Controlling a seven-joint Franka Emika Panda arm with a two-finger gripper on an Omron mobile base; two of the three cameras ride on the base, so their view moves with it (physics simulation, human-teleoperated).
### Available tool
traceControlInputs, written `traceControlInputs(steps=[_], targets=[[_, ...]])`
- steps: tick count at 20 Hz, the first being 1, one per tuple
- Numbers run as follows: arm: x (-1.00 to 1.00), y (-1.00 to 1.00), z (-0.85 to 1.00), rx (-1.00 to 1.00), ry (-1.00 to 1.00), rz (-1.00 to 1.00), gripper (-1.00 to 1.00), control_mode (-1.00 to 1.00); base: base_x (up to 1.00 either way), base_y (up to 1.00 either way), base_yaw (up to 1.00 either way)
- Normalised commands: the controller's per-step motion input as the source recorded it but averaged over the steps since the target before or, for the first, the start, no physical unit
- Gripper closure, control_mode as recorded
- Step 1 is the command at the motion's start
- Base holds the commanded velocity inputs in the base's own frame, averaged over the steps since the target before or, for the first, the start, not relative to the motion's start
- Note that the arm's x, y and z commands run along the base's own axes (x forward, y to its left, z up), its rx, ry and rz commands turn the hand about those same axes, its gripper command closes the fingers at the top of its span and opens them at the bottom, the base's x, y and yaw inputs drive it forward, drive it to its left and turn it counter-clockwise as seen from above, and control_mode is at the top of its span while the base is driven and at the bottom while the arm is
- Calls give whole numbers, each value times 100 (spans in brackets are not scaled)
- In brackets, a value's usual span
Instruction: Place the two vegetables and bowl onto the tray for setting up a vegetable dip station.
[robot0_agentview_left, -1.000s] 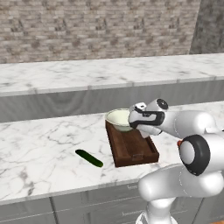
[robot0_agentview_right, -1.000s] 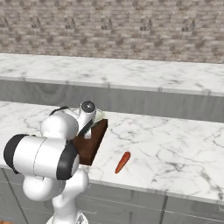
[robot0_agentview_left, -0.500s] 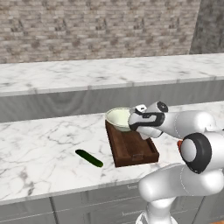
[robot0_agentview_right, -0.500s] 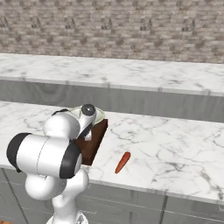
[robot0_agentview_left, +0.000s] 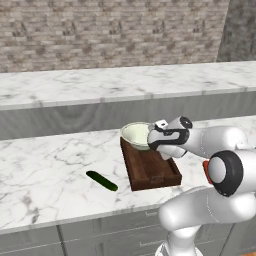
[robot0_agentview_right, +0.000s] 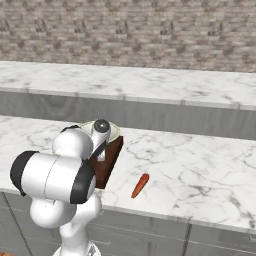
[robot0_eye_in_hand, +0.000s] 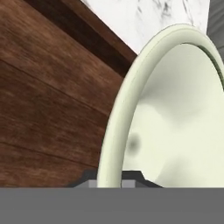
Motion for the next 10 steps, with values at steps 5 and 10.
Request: traceControlInputs(steps=[5, 10], targets=[[0, -2, -6, 0, 4, 0, -100, -100, 0, 0, 0], [-2, -1, -3, 0, 4, 0, -100, -100, 0, 0, 0]])
